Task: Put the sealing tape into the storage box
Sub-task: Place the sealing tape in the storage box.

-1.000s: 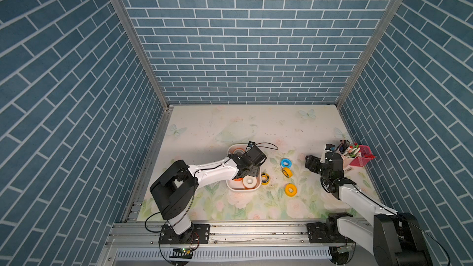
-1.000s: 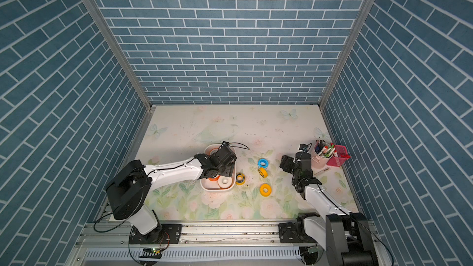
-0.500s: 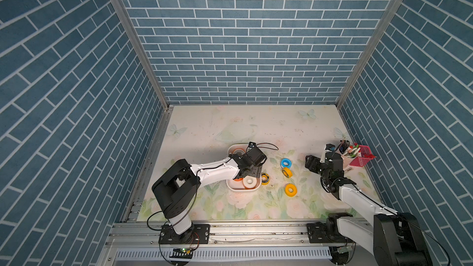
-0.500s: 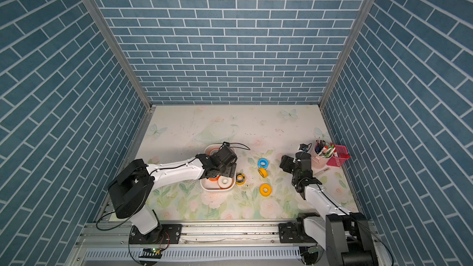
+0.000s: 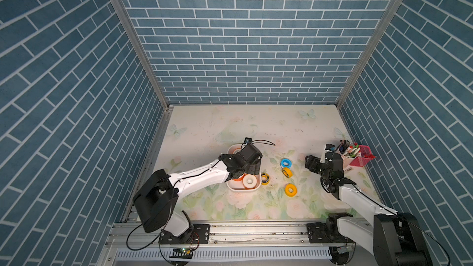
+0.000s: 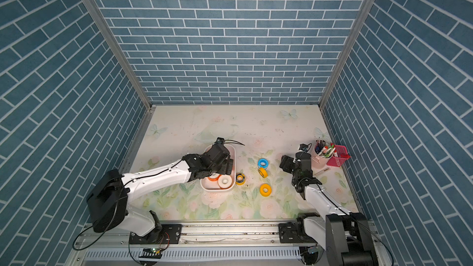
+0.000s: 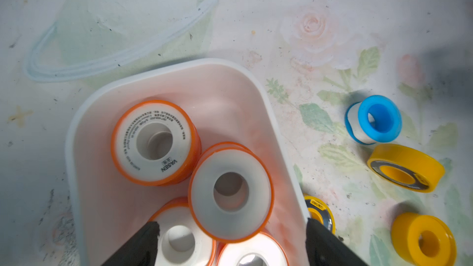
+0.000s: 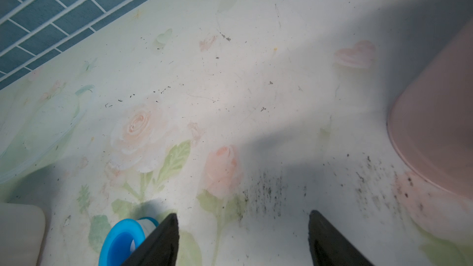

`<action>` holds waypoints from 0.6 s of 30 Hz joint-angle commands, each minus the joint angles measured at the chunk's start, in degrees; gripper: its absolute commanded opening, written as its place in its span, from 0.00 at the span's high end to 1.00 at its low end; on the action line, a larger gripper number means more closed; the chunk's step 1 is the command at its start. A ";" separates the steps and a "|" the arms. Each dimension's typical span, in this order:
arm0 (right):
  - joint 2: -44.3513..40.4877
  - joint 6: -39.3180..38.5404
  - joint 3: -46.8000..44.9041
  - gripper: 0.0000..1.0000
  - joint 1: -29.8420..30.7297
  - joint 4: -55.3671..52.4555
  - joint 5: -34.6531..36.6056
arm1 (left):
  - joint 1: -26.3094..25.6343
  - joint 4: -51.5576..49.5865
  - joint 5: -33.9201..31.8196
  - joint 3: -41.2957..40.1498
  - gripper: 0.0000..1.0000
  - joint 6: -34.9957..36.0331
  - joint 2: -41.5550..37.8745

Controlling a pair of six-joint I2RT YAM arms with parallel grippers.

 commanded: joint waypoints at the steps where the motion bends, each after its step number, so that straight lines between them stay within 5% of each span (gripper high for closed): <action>1: -0.32 0.23 0.90 0.21 -0.28 0.58 -0.25 | 0.48 -4.44 -2.40 -0.82 0.07 0.25 -4.50; 8: -1.68 -0.58 2.33 0.24 1.89 -0.88 -4.14 | 5.69 -10.69 -5.80 -3.58 0.06 2.28 -14.08; 18: 4.25 -6.97 17.28 0.23 15.27 -19.70 -3.87 | 13.66 -13.97 -4.57 -6.24 0.04 7.97 -27.65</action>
